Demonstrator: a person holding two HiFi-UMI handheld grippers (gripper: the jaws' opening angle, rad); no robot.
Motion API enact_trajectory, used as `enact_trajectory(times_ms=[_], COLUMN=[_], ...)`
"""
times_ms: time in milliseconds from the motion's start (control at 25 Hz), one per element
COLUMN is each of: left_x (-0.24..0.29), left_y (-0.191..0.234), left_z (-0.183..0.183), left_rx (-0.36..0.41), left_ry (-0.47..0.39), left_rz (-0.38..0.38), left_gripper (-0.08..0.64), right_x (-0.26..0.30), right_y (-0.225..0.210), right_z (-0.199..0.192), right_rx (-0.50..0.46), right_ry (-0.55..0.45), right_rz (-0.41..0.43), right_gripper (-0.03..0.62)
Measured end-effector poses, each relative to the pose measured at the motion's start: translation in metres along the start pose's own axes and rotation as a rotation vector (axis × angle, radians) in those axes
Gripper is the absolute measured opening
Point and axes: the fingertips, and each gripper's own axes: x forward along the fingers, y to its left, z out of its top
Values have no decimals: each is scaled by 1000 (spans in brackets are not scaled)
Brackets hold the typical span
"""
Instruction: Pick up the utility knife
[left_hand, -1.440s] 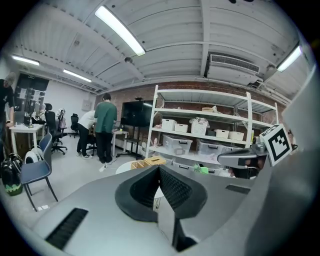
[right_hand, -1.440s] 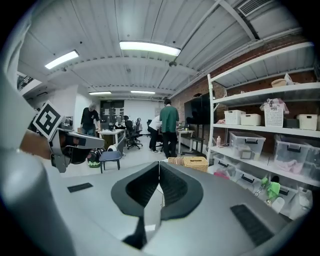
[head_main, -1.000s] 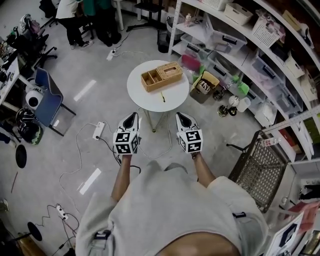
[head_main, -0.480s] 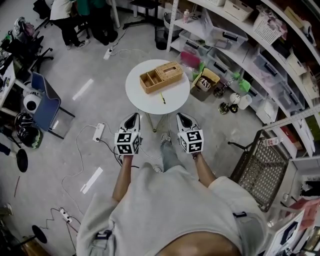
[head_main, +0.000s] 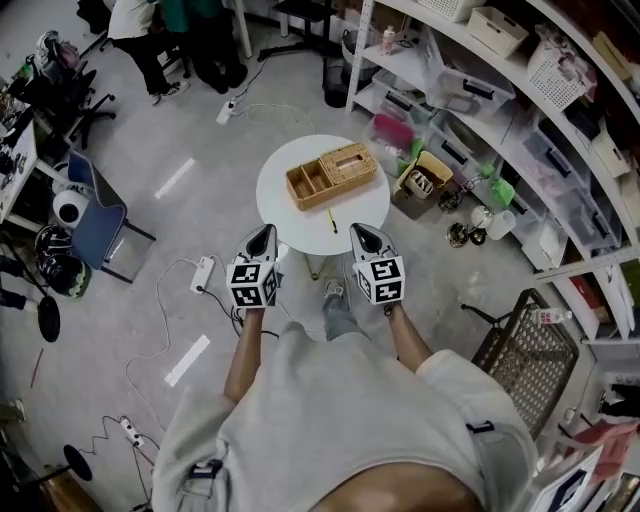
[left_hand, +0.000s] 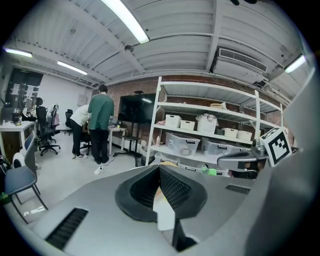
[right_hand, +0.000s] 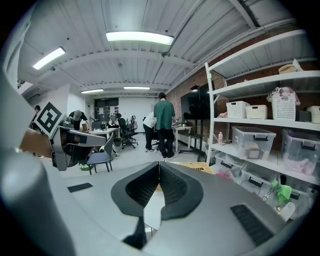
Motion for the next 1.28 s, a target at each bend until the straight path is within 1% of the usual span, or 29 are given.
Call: enact_trajectory(times_ms=[160, 520, 720, 920, 1280], left_x=[32, 111, 144, 159, 168], left_y=[2, 15, 20, 26, 31], left_z=[11, 42, 53, 54, 43], left_rx=[-5, -18, -4, -15, -21], left_ry=[11, 12, 21, 35, 80], left_rz=[9, 62, 83, 109, 114], left_gripper=[20, 20, 20, 20, 20], right_x=[29, 102, 133, 154, 164], right_y=[-26, -81, -104, -116, -115], right_z=[13, 45, 54, 54, 34], right_rx=[2, -8, -6, 1, 32], right_ry=[2, -4, -7, 0, 48], right_rz=[17, 77, 105, 131, 149], right_gripper=[31, 32, 31, 31, 31])
